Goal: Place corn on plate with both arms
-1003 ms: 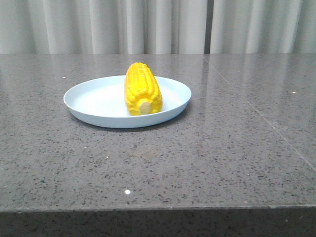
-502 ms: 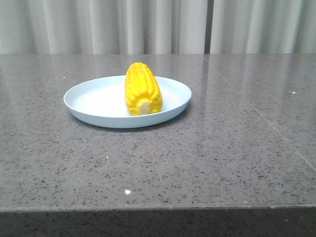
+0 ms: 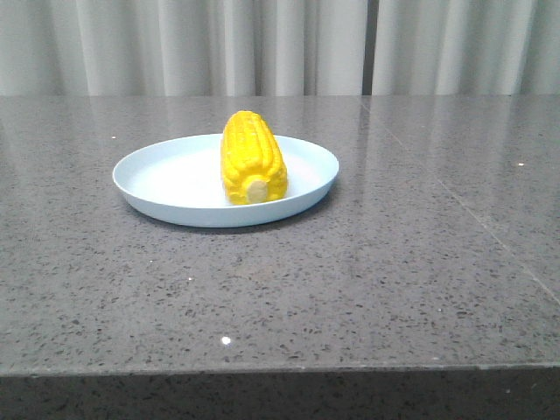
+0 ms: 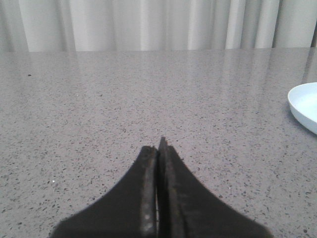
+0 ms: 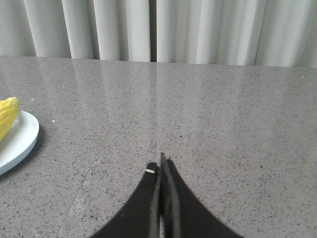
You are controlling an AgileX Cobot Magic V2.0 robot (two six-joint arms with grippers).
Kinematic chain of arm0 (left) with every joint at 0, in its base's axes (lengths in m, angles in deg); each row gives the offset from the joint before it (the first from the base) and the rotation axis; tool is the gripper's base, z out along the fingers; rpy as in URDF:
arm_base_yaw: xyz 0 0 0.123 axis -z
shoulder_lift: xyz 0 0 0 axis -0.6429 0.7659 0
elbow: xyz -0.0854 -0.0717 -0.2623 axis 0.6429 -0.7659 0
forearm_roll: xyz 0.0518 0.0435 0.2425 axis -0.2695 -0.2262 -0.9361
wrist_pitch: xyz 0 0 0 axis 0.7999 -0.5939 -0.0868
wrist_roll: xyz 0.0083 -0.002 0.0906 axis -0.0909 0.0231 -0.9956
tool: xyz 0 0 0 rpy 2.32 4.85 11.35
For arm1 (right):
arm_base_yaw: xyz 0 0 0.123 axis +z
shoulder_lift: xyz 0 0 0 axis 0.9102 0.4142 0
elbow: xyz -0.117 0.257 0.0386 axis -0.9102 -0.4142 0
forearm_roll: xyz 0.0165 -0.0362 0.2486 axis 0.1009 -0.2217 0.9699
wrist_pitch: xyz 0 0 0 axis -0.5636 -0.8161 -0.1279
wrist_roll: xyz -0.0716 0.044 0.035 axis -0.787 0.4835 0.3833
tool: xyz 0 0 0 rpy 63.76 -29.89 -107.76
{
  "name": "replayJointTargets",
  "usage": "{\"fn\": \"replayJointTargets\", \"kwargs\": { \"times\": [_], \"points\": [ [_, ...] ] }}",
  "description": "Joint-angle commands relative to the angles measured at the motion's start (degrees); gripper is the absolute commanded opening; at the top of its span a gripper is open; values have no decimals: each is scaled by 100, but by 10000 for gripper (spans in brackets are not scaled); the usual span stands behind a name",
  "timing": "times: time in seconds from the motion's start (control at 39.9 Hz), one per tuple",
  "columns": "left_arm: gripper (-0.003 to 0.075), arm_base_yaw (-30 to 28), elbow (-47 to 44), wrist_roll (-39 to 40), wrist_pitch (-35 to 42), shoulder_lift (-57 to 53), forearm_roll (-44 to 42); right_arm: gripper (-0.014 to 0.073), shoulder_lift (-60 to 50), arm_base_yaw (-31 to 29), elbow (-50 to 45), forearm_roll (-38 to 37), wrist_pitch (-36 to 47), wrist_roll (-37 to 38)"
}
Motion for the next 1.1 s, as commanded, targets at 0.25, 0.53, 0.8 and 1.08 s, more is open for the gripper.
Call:
{"fn": "replayJointTargets", "kwargs": {
  "times": [0.25,0.53,0.8,1.08],
  "points": [
    [-20,5,-26,69,422,-115,49,-61,48,-29,139,-101,483,-73],
    [-20,5,-26,69,422,-115,49,-61,48,-49,-53,-121,642,-99],
    [-20,5,-26,69,422,-115,49,-61,-612,-427,-1382,997,1422,-998],
    [-20,5,-26,69,422,-115,49,-61,-1078,-655,-2022,982,1317,-998]
  ]
}}
